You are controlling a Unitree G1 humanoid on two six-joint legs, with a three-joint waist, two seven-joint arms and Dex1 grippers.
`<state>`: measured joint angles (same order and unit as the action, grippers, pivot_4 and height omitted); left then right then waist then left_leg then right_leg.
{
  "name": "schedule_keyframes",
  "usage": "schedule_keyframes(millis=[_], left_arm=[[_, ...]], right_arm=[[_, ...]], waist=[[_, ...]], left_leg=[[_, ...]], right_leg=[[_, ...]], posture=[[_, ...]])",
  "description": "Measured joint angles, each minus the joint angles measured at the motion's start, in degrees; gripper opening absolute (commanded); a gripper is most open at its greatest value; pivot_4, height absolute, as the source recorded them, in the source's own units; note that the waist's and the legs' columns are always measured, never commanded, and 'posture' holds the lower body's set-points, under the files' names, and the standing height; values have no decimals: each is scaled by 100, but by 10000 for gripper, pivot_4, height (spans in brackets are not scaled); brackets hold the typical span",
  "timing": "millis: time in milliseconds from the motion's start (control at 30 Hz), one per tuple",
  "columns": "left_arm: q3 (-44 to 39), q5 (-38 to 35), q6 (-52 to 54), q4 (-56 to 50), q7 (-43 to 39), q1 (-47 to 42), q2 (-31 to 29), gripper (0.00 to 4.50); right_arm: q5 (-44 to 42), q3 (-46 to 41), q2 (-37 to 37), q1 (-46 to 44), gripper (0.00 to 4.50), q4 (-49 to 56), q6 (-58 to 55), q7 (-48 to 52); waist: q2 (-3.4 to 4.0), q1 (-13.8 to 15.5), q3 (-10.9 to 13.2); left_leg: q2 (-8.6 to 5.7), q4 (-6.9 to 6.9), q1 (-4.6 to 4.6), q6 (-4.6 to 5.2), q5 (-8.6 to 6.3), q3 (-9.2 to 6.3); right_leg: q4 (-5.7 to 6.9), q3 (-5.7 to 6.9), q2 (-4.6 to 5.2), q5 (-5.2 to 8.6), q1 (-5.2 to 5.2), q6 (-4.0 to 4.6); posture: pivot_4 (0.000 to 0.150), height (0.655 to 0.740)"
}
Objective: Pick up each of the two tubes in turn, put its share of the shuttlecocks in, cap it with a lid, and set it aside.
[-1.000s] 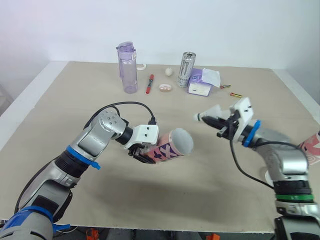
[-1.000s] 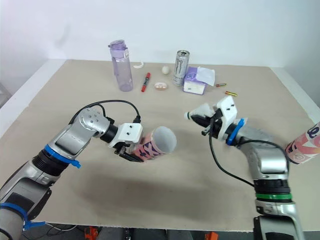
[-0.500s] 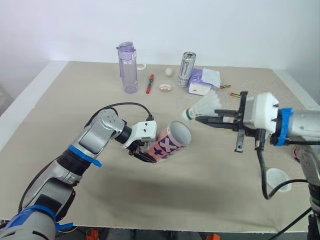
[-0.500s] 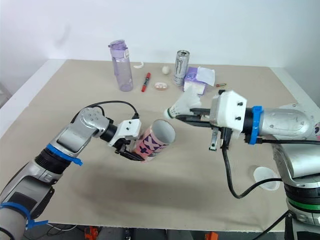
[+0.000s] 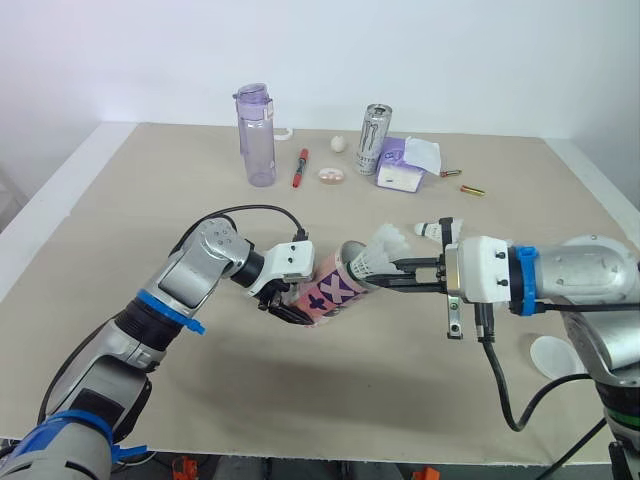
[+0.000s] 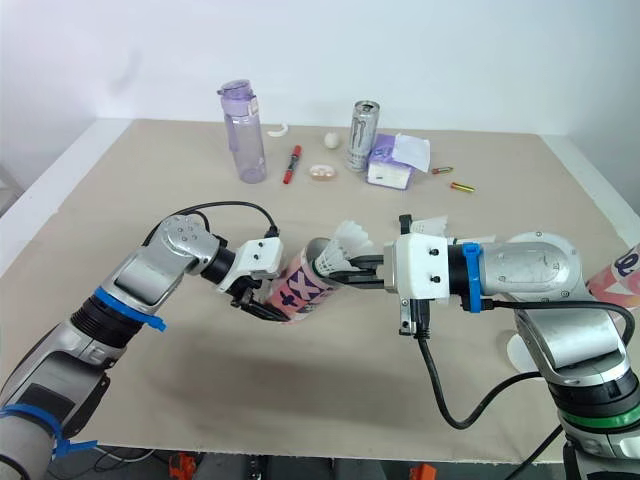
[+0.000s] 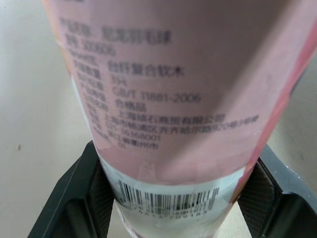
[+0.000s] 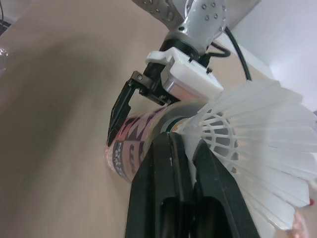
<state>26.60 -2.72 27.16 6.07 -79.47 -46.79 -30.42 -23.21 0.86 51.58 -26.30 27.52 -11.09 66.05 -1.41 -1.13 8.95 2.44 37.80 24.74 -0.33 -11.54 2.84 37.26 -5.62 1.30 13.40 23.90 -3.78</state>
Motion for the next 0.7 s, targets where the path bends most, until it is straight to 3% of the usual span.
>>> schedule_keyframes(millis=[100, 200, 267, 467, 500, 700], left_arm=[[2, 0, 60, -19, 8, -7, 1, 29449], [26, 5, 69, -35, 1, -33, -10, 29449], [36, 6, 69, -34, -4, -45, -11, 29449], [79, 36, 62, -32, -12, -90, 8, 29449], [105, 39, 66, -34, -13, -110, 14, 29449], [134, 57, 86, -63, -22, -141, 4, 29449]], right_arm=[[-45, 62, -2, -247, 22415, -4, -112, 14], [-423, -22, -2, -368, 38162, 7, -527, -55], [-652, -197, -3, -370, 44538, 29, -784, -179], [-1635, -1148, -185, -91, 44538, -94, -2023, -1137], [-1806, -1666, -251, 378, 44538, -429, -2414, -1523], [-1404, -2486, -706, 1532, 44538, -1689, -2365, -2286]], waist=[[-1, 1, 0], [0, 1, 0], [-1, 1, 0], [-7, 16, 0], [-22, 21, -4], [-3, -3, -6]], left_leg=[[1, 0, 1, 0, 0, -2], [2, 0, 2, 0, 0, -2], [2, 0, 4, 0, 0, -2], [3, 4, 13, 0, 0, -9], [1, 8, 17, 2, -1, -11], [-12, 14, 26, 9, -5, -9]], right_leg=[[0, 3, 0, -1, 0, 1], [0, 2, 0, -1, 1, 1], [0, 2, 0, -1, 2, 1], [0, 8, 1, -2, 2, 3], [-1, 6, 0, -5, 2, 11], [1, -10, 0, -5, 9, -5]], posture=[[1500, 7400], [1500, 7400], [1500, 7400], [1500, 7400], [1500, 7400], [1500, 7400]])
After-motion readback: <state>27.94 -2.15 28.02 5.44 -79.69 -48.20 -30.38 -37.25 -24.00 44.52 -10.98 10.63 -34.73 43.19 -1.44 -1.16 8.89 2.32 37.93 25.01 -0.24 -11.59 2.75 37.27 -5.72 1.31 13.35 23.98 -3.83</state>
